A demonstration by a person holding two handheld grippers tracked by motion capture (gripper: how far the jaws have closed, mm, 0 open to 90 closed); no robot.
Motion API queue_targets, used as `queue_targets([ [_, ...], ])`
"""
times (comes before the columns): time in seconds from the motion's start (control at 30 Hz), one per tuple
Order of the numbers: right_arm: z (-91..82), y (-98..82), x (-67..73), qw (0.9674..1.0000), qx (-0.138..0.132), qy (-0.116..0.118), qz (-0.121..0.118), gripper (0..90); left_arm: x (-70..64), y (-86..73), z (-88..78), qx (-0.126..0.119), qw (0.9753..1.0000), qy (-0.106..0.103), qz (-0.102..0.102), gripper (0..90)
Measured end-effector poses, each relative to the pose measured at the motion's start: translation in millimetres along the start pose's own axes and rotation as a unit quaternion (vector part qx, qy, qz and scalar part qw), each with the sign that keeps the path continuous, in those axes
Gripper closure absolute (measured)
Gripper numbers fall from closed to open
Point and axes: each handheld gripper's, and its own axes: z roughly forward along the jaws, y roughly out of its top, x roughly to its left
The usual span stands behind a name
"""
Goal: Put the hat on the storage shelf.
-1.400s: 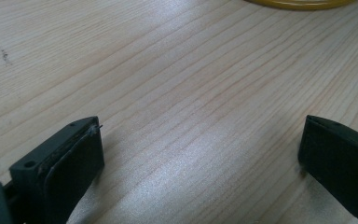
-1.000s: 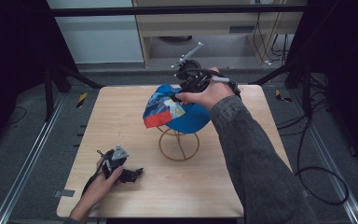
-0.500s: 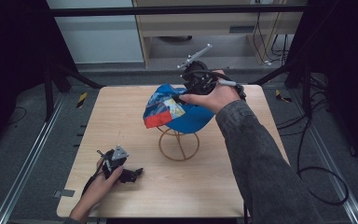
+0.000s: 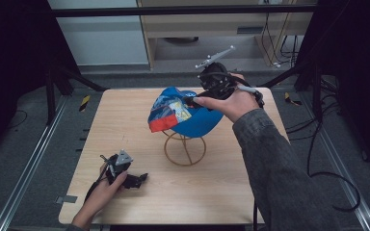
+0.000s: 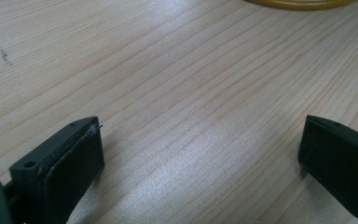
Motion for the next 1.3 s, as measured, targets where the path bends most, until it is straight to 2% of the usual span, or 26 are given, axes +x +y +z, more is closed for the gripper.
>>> queue_targets([
  [0.13, -7.4, -4.3, -3.0, 0.9999, -0.003, -0.01, 0.01, 13.4, -0.1, -0.1, 0.1, -0.001, 1.0, 0.0, -0.001, 0.0],
  [0.27, -15.5, -9.1, -6.4, 0.9996, -0.019, -0.014, 0.014, 9.6, 0.1, 0.0, 0.0, 0.0, 1.0, 0.0, 0.001, 0.0],
  [0.43, -25.6, -16.1, -9.5, 0.9993, -0.025, -0.021, 0.017, 6.9, 0.1, -0.1, -0.1, 0.0, 1.0, 0.001, 0.001, 0.0],
  [0.8, -49.0, -42.6, -16.5, 0.9981, -0.049, -0.03, 0.026, 5.8, -0.1, -0.2, -0.1, 0.0, 1.0, 0.001, 0.0, 0.0],
  [1.3, -71.1, -73.3, -25.1, 0.9966, -0.058, -0.043, 0.041, 5.9, -0.2, -0.3, -0.2, 0.0, 1.0, 0.001, 0.0, 0.0],
])
